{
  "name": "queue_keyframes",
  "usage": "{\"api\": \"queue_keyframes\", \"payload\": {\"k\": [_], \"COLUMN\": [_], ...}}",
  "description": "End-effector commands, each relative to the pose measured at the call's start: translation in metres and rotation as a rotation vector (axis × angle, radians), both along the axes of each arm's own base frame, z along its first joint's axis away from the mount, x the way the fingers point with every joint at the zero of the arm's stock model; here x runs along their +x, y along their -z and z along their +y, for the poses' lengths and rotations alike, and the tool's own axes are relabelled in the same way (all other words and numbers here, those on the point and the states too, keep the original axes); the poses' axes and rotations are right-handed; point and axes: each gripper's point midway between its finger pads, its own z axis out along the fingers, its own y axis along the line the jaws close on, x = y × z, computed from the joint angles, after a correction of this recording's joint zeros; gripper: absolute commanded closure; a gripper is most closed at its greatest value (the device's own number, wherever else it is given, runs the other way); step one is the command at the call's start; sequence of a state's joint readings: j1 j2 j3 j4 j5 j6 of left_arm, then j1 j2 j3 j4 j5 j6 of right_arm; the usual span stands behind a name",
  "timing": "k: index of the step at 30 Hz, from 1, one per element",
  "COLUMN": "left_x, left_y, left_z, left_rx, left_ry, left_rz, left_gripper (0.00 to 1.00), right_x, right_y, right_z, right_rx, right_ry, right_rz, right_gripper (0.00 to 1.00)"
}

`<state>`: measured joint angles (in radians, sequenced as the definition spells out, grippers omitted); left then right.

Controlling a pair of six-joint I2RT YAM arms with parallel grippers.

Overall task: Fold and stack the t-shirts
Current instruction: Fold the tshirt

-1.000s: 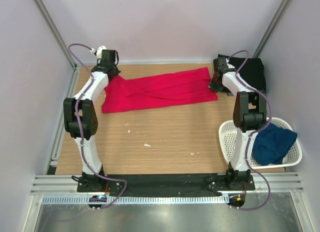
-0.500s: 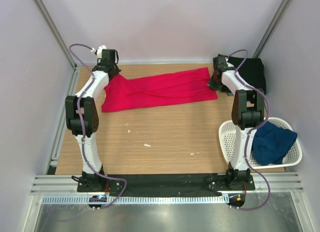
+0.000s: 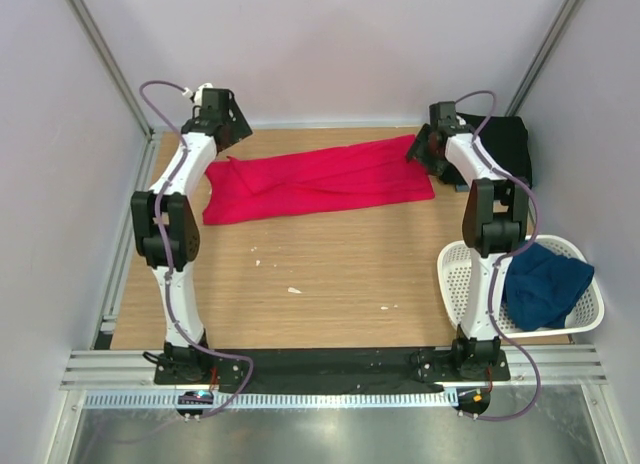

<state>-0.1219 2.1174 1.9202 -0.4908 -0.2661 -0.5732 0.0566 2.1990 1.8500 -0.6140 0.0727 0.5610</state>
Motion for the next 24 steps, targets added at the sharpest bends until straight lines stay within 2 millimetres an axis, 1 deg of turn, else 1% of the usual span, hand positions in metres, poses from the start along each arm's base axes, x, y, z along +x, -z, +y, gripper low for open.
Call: {"api": "queue_keyframes", "payload": {"k": [1,2,3,4,5,6,7,8,9,10,11,12,13,15,16,17,18,19,20,22,23,24], "left_x": [-0.027,-0.039,-0.051,-0.059,-0.063,-0.079,-0.087,-0.091,-0.102,-0.109,-0.111,-0.115,-0.121,-0.126,-0.127,-0.129,-0.13,-0.131,-0.131,-0.131,-0.13,-0.13], "left_y": [-0.068,-0.056,-0.063,-0.062,-0.062,-0.036,-0.042,-0.035,-0.021,-0.018,-0.015,-0.011,0.0,0.003,0.004,0.005,0.005,0.005,0.004,0.007,0.008,0.01], "left_z": [-0.017,-0.024,-0.035,-0.04,-0.046,-0.058,-0.063,-0.069,-0.074,-0.081,-0.082,-0.088,-0.088,-0.09,-0.089,-0.09,-0.09,-0.09,-0.089,-0.089,-0.089,-0.09], "left_rx": [-0.123,-0.182,-0.22,-0.236,-0.253,-0.278,-0.298,-0.313,-0.331,-0.358,-0.366,-0.389,-0.394,-0.401,-0.403,-0.402,-0.402,-0.399,-0.393,-0.389,-0.39,-0.392], "left_ry": [0.043,0.034,0.057,0.058,0.063,0.069,0.079,0.091,0.095,0.118,0.121,0.14,0.14,0.151,0.153,0.159,0.163,0.164,0.167,0.167,0.166,0.17], "left_rz": [-0.08,-0.049,-0.056,-0.055,-0.071,-0.016,-0.032,-0.024,0.008,0.022,0.02,0.033,0.059,0.072,0.076,0.078,0.079,0.077,0.075,0.08,0.082,0.088], "left_gripper": [0.16,0.13,0.13,0.12,0.11,0.1,0.1,0.1,0.1,0.1,0.1,0.1,0.1,0.1,0.1,0.1,0.1,0.1,0.1,0.1,0.1,0.1], "right_x": [0.009,0.005,0.001,-0.007,-0.012,-0.017,-0.024,-0.027,-0.029,-0.032,-0.035,-0.036,-0.041,-0.043,-0.046,-0.051,-0.054,-0.058,-0.059,-0.063,-0.063,-0.064], "right_y": [-0.075,-0.073,-0.079,-0.069,-0.065,-0.062,-0.056,-0.053,-0.051,-0.047,-0.04,-0.036,-0.03,-0.024,-0.022,-0.019,-0.019,-0.016,-0.015,-0.009,-0.008,-0.002], "right_z": [0.01,0.011,0.012,0.012,0.014,0.009,0.007,0.008,0.006,0.005,0.004,0.001,-0.002,-0.007,-0.014,-0.017,-0.022,-0.028,-0.03,-0.034,-0.035,-0.036], "right_rx": [0.046,0.058,0.067,0.076,0.094,0.072,0.068,0.069,0.074,0.07,0.062,0.046,0.028,-0.009,-0.053,-0.074,-0.099,-0.135,-0.15,-0.176,-0.187,-0.191], "right_ry": [-0.048,-0.032,-0.021,-0.005,0.025,0.061,0.079,0.087,0.108,0.115,0.118,0.124,0.125,0.125,0.128,0.123,0.129,0.127,0.123,0.12,0.116,0.113], "right_rz": [-0.152,-0.143,-0.147,-0.122,-0.113,-0.111,-0.116,-0.121,-0.125,-0.121,-0.107,-0.096,-0.062,-0.027,-0.014,0.011,0.017,0.034,0.041,0.072,0.076,0.088], "right_gripper": [0.35,0.34,0.34,0.34,0.33,0.32,0.32,0.31,0.31,0.32,0.33,0.35,0.39,0.49,0.54,0.62,0.67,0.7,0.74,0.78,0.82,0.84]}}
